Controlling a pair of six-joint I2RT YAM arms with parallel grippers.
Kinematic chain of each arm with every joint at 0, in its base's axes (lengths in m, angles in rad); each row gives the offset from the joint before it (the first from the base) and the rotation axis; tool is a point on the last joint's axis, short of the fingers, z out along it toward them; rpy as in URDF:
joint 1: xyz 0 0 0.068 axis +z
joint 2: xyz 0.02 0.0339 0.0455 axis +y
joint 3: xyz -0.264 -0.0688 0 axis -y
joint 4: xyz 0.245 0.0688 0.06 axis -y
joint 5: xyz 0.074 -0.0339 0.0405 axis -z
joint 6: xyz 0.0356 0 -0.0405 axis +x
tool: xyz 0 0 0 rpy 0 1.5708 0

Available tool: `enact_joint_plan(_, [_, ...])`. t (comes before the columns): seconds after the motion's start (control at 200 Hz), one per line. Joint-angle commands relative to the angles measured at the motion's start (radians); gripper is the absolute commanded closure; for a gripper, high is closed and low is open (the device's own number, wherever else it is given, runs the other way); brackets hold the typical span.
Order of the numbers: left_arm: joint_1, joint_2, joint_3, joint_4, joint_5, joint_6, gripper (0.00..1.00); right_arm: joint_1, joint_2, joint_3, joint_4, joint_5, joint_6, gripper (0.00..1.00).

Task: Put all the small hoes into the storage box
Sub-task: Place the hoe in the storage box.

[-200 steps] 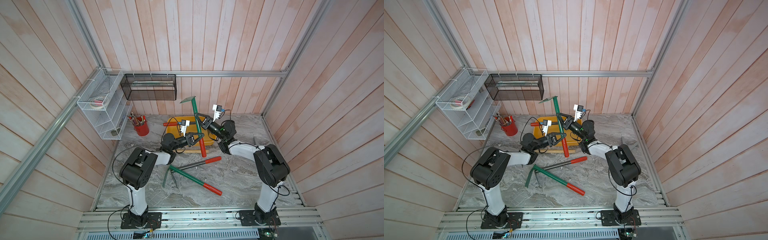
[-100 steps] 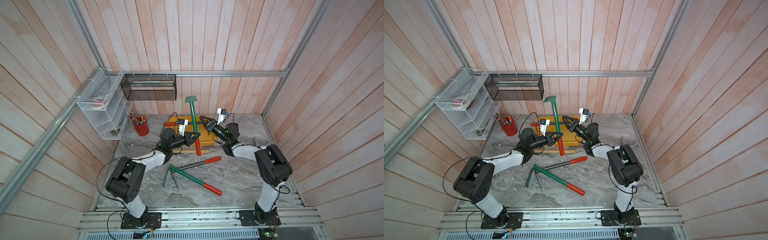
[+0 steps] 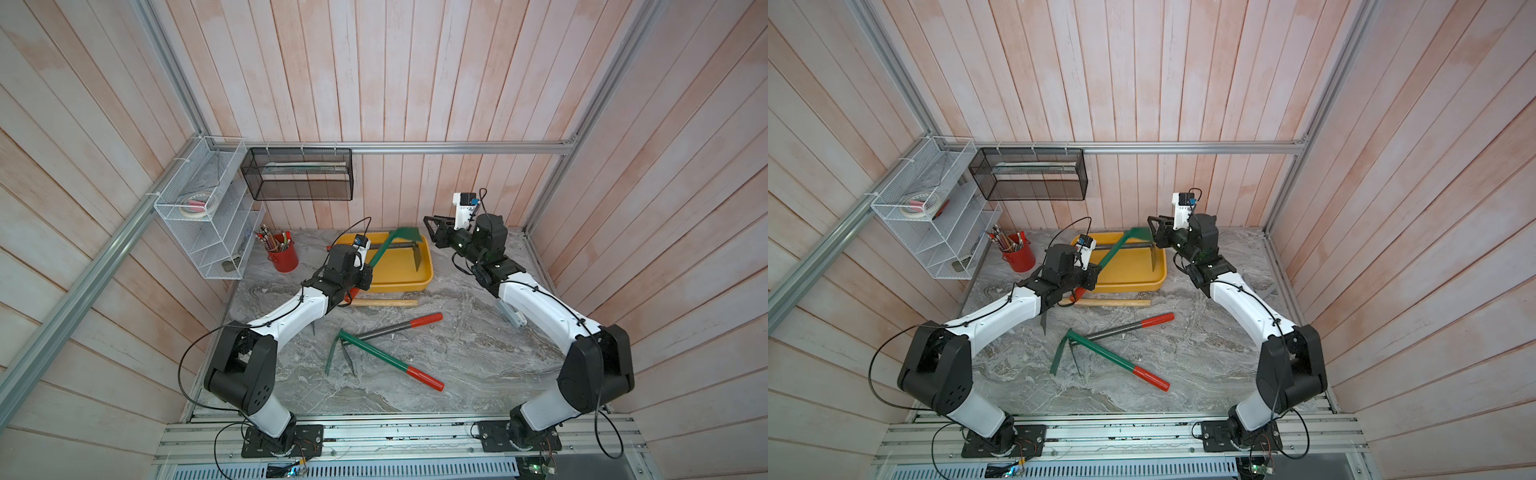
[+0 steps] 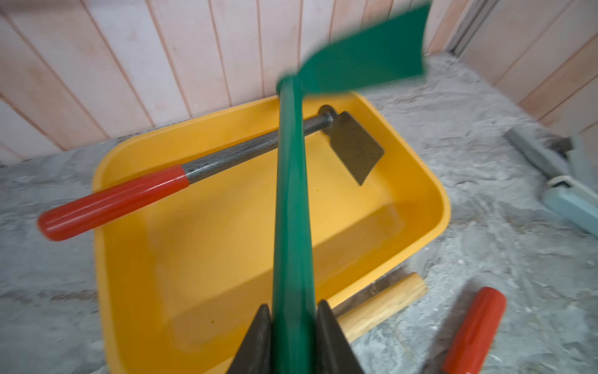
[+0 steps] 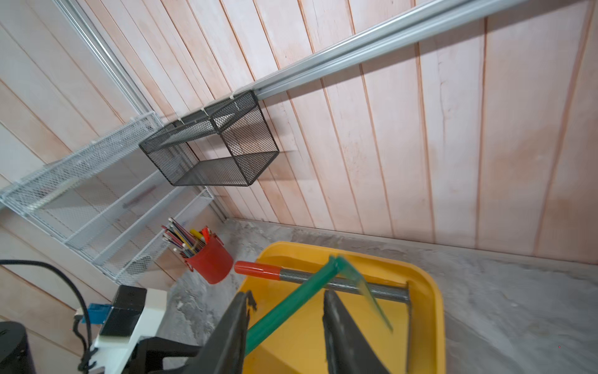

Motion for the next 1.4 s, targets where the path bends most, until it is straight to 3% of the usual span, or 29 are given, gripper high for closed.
enact_joint_plan(0.0, [-0.019, -0.043, 0.038, -0.075, -0.132, 0.088, 1.00, 0.021, 0.039, 0.061, -0.296, 0.110, -0.157, 0.60])
enact_joint_plan(0.15, [-0.055, -0.045, 0.048, -0.085, -0.182, 0.113, 1.00, 0.029, 0.142, 0.176, -0.394, 0.118, -0.187, 0.61])
enact_joint_plan(0.495, [-0.057, -0.058, 0.002, -0.043, -0.156, 0.108, 1.00, 0.042, 0.323, 0.323, -0.474, 0.118, -0.270, 0.61])
enact_joint_plan(0.755, [-0.010, -0.066, -0.025, -0.007, -0.066, 0.057, 1.00, 0.039, 0.483, 0.460, -0.562, 0.146, -0.341, 0.59])
enact_joint_plan(0.89, [0.015, -0.076, -0.040, 0.001, -0.039, 0.042, 0.87, 0.038, 0.574, 0.569, -0.625, 0.166, -0.382, 0.57])
enact_joint_plan(1.095, [0.053, -0.103, -0.063, 0.020, 0.000, 0.016, 0.56, 0.027, 0.714, 0.736, -0.732, 0.216, -0.421, 0.56])
enact_joint_plan(1.395, [0.073, -0.100, -0.069, 0.036, 0.037, -0.018, 0.43, 0.015, 0.812, 0.802, -0.751, 0.207, -0.429, 0.55])
